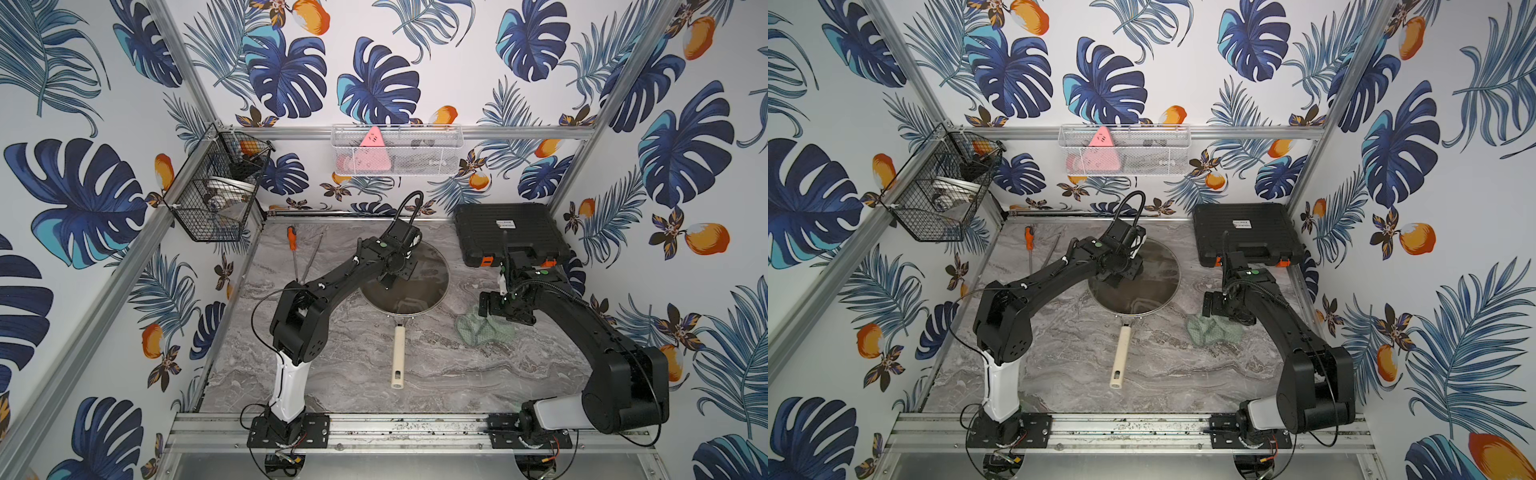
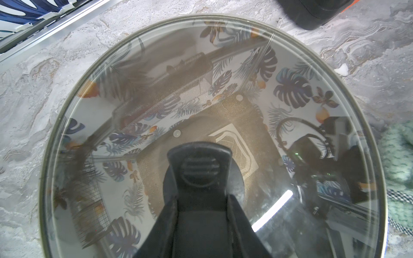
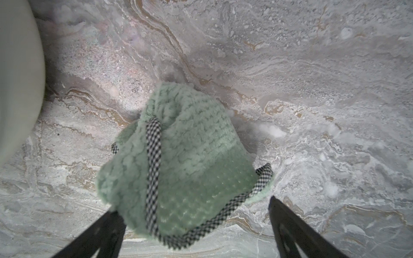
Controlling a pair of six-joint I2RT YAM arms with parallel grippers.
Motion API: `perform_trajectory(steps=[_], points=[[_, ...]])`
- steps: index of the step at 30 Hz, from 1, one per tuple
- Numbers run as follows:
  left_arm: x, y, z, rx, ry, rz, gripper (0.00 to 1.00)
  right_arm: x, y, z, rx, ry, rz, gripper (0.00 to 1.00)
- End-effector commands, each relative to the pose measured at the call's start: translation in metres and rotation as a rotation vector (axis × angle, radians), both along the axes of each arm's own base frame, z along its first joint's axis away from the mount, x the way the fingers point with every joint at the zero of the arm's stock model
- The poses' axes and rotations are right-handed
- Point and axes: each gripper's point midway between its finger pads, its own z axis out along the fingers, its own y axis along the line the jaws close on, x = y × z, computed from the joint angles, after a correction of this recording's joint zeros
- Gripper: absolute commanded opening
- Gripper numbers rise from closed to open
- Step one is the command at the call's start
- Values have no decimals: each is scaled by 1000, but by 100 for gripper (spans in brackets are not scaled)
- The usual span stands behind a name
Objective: Wipe the pot lid with a cloth
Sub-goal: Place the cleaning item at the center of the board.
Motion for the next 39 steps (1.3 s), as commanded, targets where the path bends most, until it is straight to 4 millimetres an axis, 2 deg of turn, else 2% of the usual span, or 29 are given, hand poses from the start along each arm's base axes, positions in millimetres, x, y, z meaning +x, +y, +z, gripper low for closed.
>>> perform_trajectory(steps=[1, 3, 5, 7, 8, 9, 19, 20, 22, 25, 29, 30, 31, 34, 37, 39], points=[[9, -2, 11, -15, -48, 15, 29, 2, 0, 2, -2, -8, 6, 100], [8, -3, 12, -19, -50, 13, 42, 2, 0, 2, -1, -9, 5, 100], [8, -3, 13, -22, -53, 7, 50, 2, 0, 1, 0, -3, 6, 100], [8, -3, 15, -21, -57, 9, 54, 3, 1, 1, 1, -3, 7, 100], [8, -3, 15, -20, -59, 6, 61, 3, 1, 1, 1, -5, 7, 100], [8, -2, 16, -19, -60, 5, 63, 3, 1, 1, 2, -5, 8, 100], [5, 0, 31, -28, -90, 6, 65, 3, 1, 1, 0, -3, 9, 100], [3, 1, 34, -34, -93, 5, 66, 4, 1, 2, 0, -6, 8, 100], [-3, 3, 47, -49, -112, -4, 79, 5, 1, 3, 1, -13, 10, 100], [-13, 12, 68, -61, -159, -15, 79, 8, -1, 9, -6, -35, 6, 100], [-26, 37, 102, -69, -249, 3, 83, 14, -6, 23, -26, -99, -13, 100], [-30, 46, 113, -80, -275, 15, 95, 15, -7, 28, -31, -124, -21, 100], [-32, 53, 118, -90, -288, 22, 99, 17, -9, 33, -37, -146, -28, 100], [-41, 84, 139, -158, -340, 72, 99, 22, -15, 51, -55, -231, -54, 100], [-45, 127, 143, -202, -388, 164, 99, 29, -15, 74, -42, -351, -59, 100], [-47, 146, 144, -187, -431, 216, 99, 34, -17, 87, -42, -432, -62, 100]])
